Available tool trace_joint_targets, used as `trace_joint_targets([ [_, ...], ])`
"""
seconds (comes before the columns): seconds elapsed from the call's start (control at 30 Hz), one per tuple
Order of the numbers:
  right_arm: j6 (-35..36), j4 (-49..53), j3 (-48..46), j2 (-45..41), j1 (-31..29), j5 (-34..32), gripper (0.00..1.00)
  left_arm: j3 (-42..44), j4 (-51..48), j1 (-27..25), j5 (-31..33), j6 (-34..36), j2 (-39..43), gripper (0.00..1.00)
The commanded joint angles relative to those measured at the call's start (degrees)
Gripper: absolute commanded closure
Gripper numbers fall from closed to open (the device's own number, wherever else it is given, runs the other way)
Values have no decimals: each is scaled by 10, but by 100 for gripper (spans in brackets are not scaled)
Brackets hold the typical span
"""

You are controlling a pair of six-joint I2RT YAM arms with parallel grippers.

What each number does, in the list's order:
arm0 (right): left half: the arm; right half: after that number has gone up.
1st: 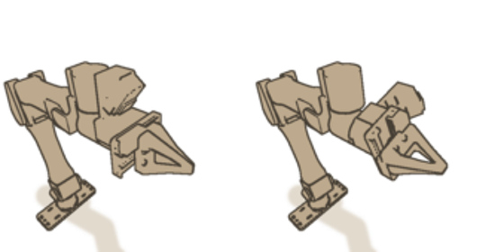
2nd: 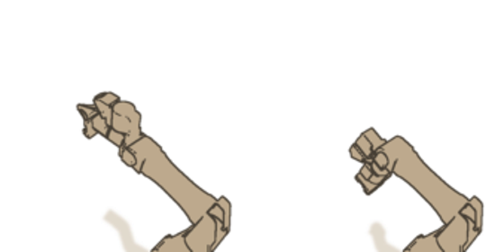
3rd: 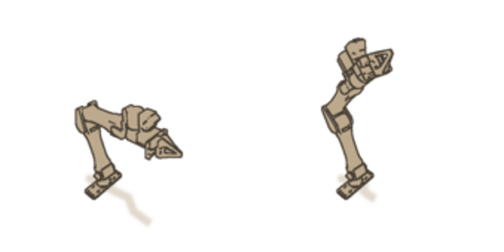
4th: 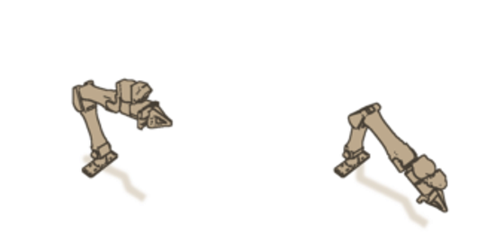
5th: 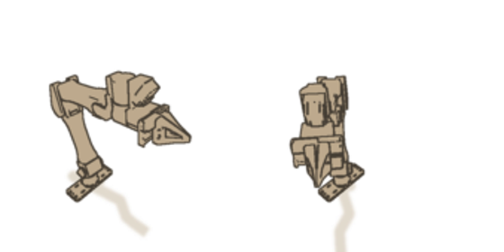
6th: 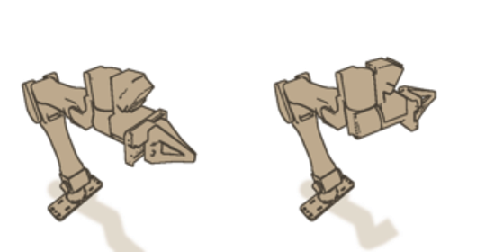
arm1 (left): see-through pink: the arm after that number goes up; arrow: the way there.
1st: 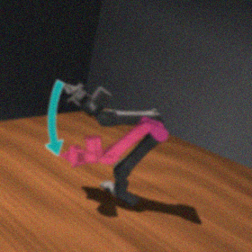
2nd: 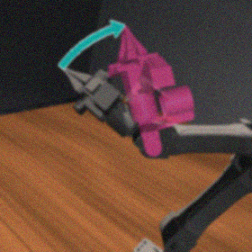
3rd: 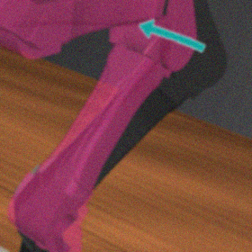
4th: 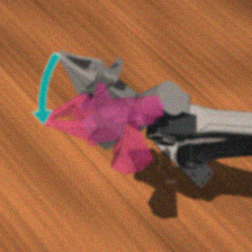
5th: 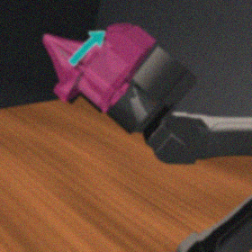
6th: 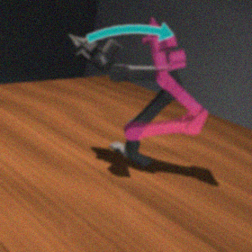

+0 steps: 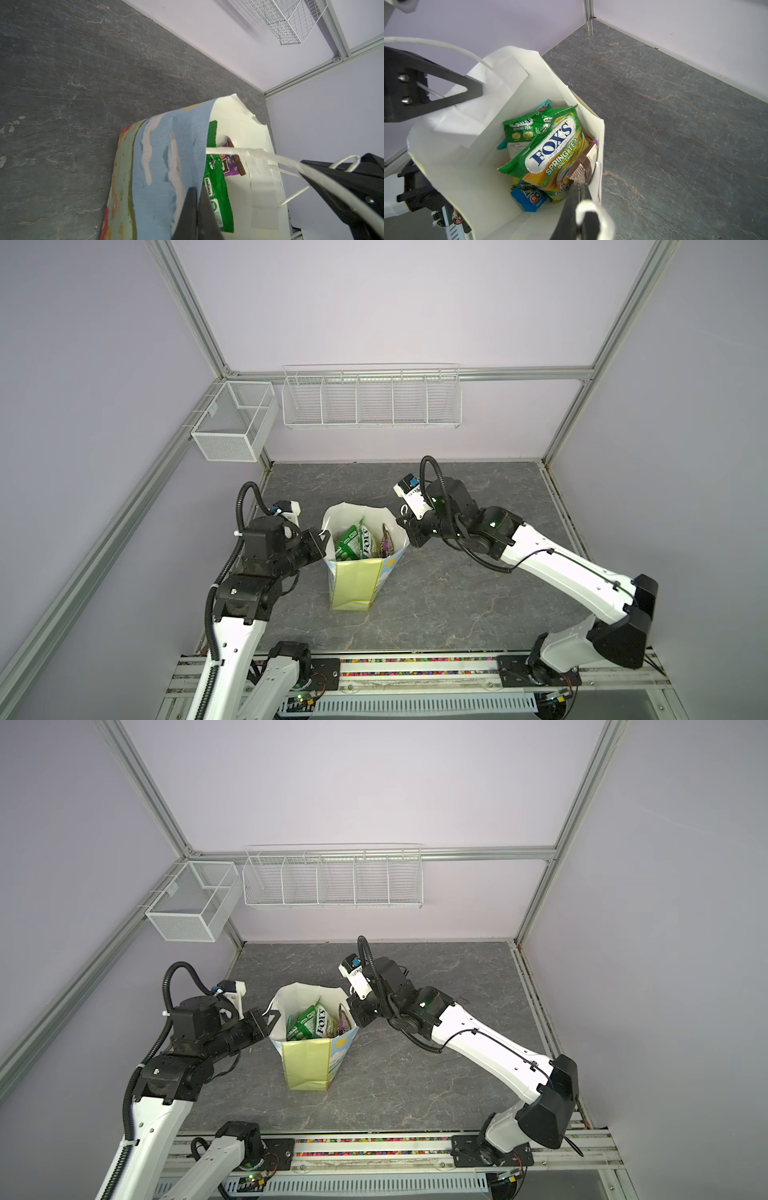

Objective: Place the snacks into the paper bag

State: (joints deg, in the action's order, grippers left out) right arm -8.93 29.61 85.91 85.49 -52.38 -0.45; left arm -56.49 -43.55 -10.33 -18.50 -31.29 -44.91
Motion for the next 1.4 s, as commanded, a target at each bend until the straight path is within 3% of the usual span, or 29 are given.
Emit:
trace_joint_targets([
  [0.0,22,-27,40,-35,1,-18,93,-48,73,-20,7,-6,-22,100],
  [0.27,55,-22,77,-47,16,-60,93,-69,145,-66,27,-31,-94,100],
  [0.8,70,12,143,-33,114,-35,93,-230,190,-219,117,-31,-303,100],
  [1.07,20,-13,37,-28,193,11,93,-204,224,-225,111,-49,-362,100],
  [1.37,30,20,91,9,208,30,92,-215,213,-229,125,-44,-376,100],
])
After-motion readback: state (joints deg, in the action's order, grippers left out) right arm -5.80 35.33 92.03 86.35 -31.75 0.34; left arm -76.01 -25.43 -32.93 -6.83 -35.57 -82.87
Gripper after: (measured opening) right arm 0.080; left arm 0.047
